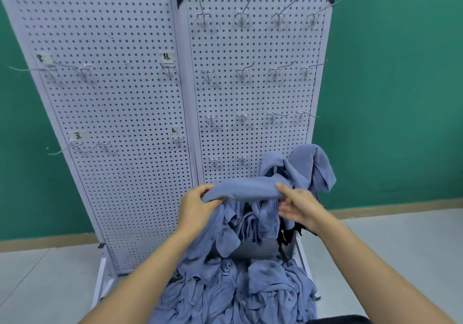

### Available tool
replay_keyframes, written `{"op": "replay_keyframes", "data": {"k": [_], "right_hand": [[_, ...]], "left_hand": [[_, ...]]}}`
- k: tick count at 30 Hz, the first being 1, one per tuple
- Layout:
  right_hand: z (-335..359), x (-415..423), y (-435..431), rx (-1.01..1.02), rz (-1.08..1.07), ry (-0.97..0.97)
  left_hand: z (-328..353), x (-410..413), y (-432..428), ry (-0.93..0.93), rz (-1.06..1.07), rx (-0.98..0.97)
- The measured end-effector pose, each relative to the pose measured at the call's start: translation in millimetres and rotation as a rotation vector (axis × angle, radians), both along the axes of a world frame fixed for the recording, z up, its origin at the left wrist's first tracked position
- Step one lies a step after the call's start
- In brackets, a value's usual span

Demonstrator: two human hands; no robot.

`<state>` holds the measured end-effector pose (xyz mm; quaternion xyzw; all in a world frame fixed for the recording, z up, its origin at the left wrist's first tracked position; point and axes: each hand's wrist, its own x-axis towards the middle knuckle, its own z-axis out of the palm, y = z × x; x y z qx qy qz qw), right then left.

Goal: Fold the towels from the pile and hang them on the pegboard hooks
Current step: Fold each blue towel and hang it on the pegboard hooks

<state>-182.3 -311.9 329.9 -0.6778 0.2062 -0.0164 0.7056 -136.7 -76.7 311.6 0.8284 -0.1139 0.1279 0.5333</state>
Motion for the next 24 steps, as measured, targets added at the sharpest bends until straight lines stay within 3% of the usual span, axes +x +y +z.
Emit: {"op": "replay_keyframes", "data": {"k": [2, 5, 9, 14, 18, 20, 24], "right_hand": [[-18, 4, -2, -0.280, 0.053, 0.040], [-16, 14, 7, -0.592, 0.112, -0.187], [-3, 37, 21, -0.763, 0.393, -0.368], [1, 67, 6, -0.909, 0.284, -0.471], [7, 78, -11, -1.071, 0.275, -0.395], [10, 86, -12, -1.102, 0.232, -0.415], [23, 110, -2, -1.117, 0.081, -0.427]], "left_hand": [[3, 8, -6, 0.025, 0.033, 0.044], [12, 19, -20, 0.042, 0.039, 0.109], [27, 34, -41, 0.010, -0.026, 0.179], [40, 60, -46, -0.080, -0.188, 0.305], [39, 80, -42, -0.081, -0.272, 0.588], [37, 89, -46, -0.115, -0.241, 0.558], [42, 105, -65, -0.167, -0.097, 0.319]]}}
